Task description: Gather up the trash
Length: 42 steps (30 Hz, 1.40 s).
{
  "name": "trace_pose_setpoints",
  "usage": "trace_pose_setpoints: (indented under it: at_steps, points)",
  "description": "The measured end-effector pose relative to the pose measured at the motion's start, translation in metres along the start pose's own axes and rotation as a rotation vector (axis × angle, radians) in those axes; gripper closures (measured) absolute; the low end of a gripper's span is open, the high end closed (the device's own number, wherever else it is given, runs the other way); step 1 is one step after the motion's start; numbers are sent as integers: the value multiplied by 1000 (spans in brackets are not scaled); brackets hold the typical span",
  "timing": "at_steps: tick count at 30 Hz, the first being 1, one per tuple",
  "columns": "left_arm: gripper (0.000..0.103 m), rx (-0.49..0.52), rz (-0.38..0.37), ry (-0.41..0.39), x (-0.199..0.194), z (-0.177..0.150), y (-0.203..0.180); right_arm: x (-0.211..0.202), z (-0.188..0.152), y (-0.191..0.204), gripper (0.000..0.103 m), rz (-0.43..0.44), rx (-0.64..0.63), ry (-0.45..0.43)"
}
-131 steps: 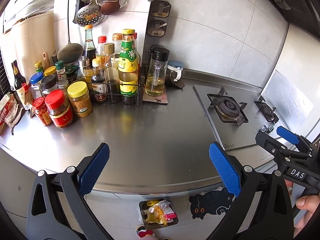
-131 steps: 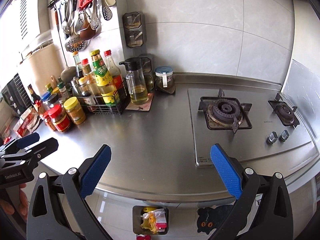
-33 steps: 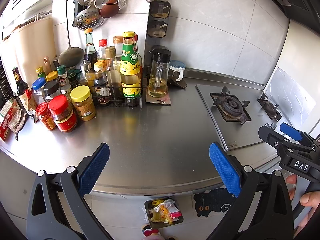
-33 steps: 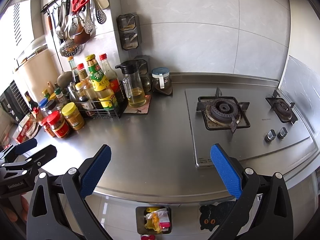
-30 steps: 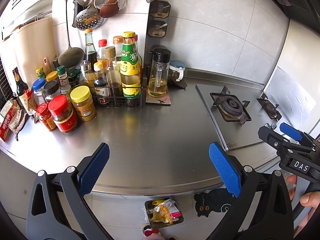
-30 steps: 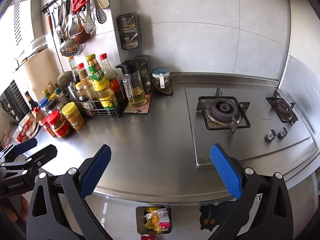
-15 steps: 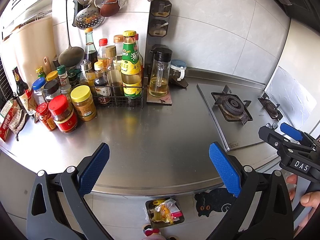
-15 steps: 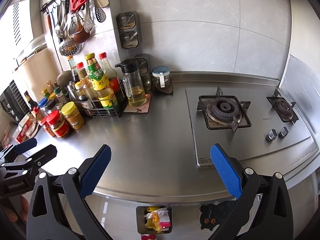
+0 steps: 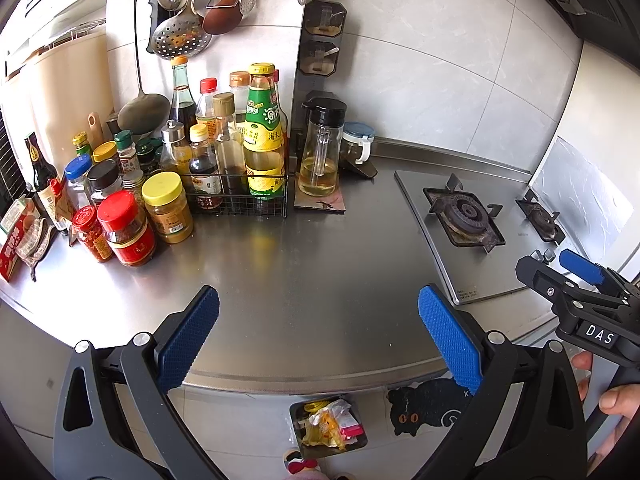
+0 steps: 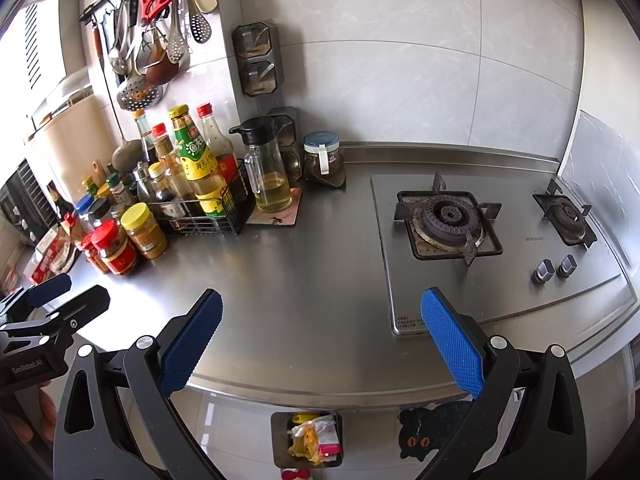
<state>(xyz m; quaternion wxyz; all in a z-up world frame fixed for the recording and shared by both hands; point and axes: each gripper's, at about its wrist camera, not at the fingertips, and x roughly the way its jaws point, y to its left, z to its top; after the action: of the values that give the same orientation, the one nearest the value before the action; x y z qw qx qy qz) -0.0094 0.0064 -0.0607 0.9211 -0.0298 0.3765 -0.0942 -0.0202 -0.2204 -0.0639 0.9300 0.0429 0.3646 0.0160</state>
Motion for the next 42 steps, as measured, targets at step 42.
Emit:
trace_pose_setpoints:
  at_steps: [42]
  points:
    - [8, -3, 132, 3, -8, -2, -11, -6, -8, -5, 3, 48, 19, 4]
